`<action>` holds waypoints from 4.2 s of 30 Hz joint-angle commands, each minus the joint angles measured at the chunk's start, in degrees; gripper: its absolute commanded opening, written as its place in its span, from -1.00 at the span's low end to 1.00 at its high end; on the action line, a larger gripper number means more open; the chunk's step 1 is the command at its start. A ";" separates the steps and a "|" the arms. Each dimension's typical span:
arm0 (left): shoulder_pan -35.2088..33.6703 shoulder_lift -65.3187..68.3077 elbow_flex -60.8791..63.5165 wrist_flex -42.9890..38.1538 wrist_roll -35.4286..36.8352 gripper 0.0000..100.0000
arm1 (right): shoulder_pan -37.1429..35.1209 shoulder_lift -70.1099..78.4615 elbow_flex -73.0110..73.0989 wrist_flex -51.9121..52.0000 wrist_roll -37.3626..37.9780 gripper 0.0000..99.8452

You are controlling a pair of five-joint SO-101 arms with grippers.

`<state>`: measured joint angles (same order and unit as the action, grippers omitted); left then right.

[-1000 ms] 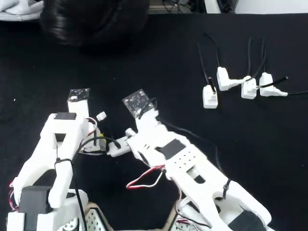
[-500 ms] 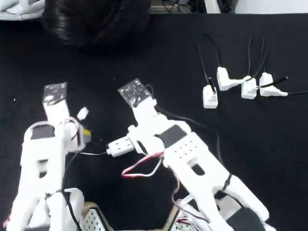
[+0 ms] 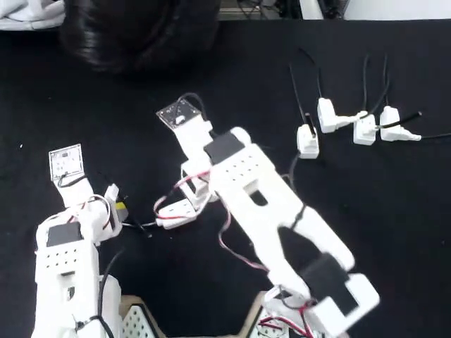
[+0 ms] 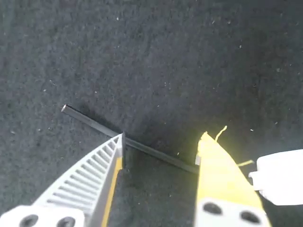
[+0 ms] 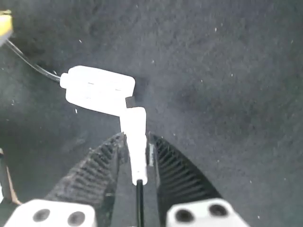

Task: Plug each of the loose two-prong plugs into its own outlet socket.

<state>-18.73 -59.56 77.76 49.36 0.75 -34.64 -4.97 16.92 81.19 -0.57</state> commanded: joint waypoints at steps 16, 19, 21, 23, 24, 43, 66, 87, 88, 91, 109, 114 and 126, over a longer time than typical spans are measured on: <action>0.04 -1.93 -0.13 -0.79 0.70 -0.50 | 0.35 17.63 -23.25 16.79 -4.04 -0.98; 0.04 -1.93 -0.13 -0.79 0.70 -0.50 | 0.35 20.18 -24.57 17.14 -6.86 -0.98; 0.04 -1.93 -0.13 -0.79 0.70 -0.50 | 0.18 21.23 -25.54 17.14 -7.38 -0.98; 0.04 -1.93 -0.13 -0.79 0.62 -0.50 | -0.09 21.49 -26.68 17.32 -7.38 -0.98; 0.04 -1.93 -0.13 -0.79 0.62 -0.50 | -0.26 21.49 -27.21 18.02 -7.38 -0.98; 0.04 -1.93 -0.13 -0.79 0.53 -0.50 | -0.26 22.11 -28.70 19.52 -7.38 -0.98; -0.04 -1.93 -0.22 -0.79 0.79 -0.50 | -4.57 23.08 -30.64 19.78 -9.14 -0.98; -0.40 -1.93 -0.13 -0.79 0.79 -0.50 | -4.75 29.49 -32.31 19.87 -9.41 -0.98; -0.40 -1.93 -0.13 -0.79 0.79 -0.50 | -4.75 29.49 -32.31 19.87 -9.41 -0.98; -0.40 -1.93 -0.13 -0.70 0.79 -0.50 | -4.75 29.49 -32.13 19.78 -9.41 -0.98; -5.49 -1.93 -0.75 0.09 0.88 -0.50 | -4.04 30.02 -32.48 19.69 -14.68 -0.98; -5.41 -1.93 -0.75 0.09 0.88 -0.50 | -4.31 30.02 -32.40 19.69 -14.77 -0.98; -7.69 -2.02 -1.63 0.44 0.97 -0.50 | -4.04 38.37 -33.01 19.69 -22.33 -0.98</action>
<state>-25.67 -60.70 78.11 49.45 1.27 -39.56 31.52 -14.29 99.38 -21.41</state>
